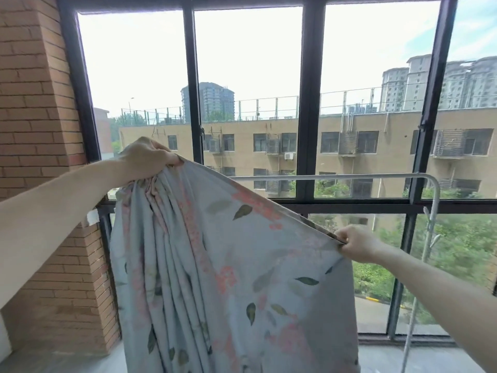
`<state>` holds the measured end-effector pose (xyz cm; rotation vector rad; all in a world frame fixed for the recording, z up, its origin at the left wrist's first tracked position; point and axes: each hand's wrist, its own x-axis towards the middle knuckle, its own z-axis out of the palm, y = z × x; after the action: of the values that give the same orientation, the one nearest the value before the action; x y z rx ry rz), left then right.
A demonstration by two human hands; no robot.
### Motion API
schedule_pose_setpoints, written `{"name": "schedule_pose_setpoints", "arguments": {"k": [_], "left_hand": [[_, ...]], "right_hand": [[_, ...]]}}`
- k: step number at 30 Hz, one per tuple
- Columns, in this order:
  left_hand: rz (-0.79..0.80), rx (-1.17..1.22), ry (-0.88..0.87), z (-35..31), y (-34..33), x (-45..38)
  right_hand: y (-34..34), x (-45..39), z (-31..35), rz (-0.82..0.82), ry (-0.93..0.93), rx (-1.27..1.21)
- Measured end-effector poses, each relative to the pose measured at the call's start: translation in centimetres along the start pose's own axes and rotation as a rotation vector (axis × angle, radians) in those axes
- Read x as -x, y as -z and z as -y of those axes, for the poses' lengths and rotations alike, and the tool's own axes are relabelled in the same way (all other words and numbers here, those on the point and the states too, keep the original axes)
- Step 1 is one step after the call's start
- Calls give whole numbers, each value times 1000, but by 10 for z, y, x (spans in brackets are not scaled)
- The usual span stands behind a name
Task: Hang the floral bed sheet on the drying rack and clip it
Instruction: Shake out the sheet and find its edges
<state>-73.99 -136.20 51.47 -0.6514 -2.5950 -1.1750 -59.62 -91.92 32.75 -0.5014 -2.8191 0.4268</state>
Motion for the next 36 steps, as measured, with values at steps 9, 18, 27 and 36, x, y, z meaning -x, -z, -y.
{"name": "schedule_pose_setpoints", "arguments": {"k": [9,18,27,36], "left_hand": [[0,-62,-53,-11,-3,0],[-80,14,-29,-12,6,-7],[-97,-181,111,35,27,-19],[-158,-250,163,75,24,-24]], "right_hand": [[29,-20,-31,-112,-261,348],[1,-30,-51,-162,-562,-390],[32,-3,-43,-132,-12,-387],[49,-1,-70,-176,-207,-174]]}}
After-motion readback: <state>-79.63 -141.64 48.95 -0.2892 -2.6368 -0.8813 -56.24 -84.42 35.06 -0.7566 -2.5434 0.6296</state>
